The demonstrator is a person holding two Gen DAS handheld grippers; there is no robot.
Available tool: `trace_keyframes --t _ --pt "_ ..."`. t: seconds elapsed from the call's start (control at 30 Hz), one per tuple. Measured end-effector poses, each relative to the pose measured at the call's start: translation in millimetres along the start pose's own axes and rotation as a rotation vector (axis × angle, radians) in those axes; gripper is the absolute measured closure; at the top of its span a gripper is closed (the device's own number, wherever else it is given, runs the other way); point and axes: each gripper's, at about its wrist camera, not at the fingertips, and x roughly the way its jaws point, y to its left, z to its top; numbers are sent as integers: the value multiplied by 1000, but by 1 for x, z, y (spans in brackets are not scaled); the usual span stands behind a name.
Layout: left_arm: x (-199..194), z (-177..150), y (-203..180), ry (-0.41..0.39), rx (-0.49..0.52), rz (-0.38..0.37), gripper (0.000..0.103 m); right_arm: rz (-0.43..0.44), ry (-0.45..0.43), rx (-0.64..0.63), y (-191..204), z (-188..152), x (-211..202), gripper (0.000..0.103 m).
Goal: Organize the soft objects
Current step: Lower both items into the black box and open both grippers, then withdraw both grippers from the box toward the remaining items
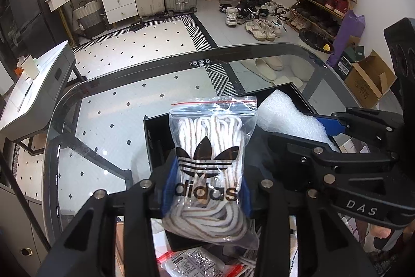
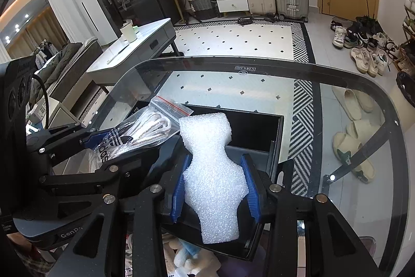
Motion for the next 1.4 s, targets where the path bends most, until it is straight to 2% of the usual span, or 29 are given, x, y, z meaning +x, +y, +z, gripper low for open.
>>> trace_keyframes --t 0.1,0.17,0.43,0.47,0.5,0.57,0.63,0.73,0.77,0.8,0.87,1.4 --pt "-2 -2 2 -5 -1 15 49 1 -4 -11 0 -1 -5 60" --pt "-3 -3 4 -8 -11 -3 48 -13 -12 -11 0 -1 -8 52" --pt "-12 -5 2 -11 1 -14 41 -6 -32 11 -6 -2 -21 47" --pt "-14 -5 2 -15 -2 -10 37 -6 -35 11 -6 -3 -23 45" --pt "-15 -5 3 -21 -2 -4 33 -14 -38 8 -6 -3 -26 43" --pt "-20 -7 6 -36 -6 8 26 -32 -56 7 -8 -5 -33 25" --pt "-26 -8 9 -46 -24 -19 26 -28 -72 14 -9 -7 -40 18" --pt "-33 -10 13 -54 -43 -41 25 -29 -76 13 -8 -9 -47 17" --pt "-35 -11 14 -56 -42 -39 22 -30 -77 10 -8 -8 -49 14" --pt "-37 -13 15 -57 -41 -36 14 -29 -78 6 -7 -10 -51 13" --pt "-43 -17 17 -68 -37 -32 9 -22 -80 3 -5 -12 -55 11" --pt "-64 -55 40 -75 -59 -47 1 -8 -107 1 5 -36 -94 3"
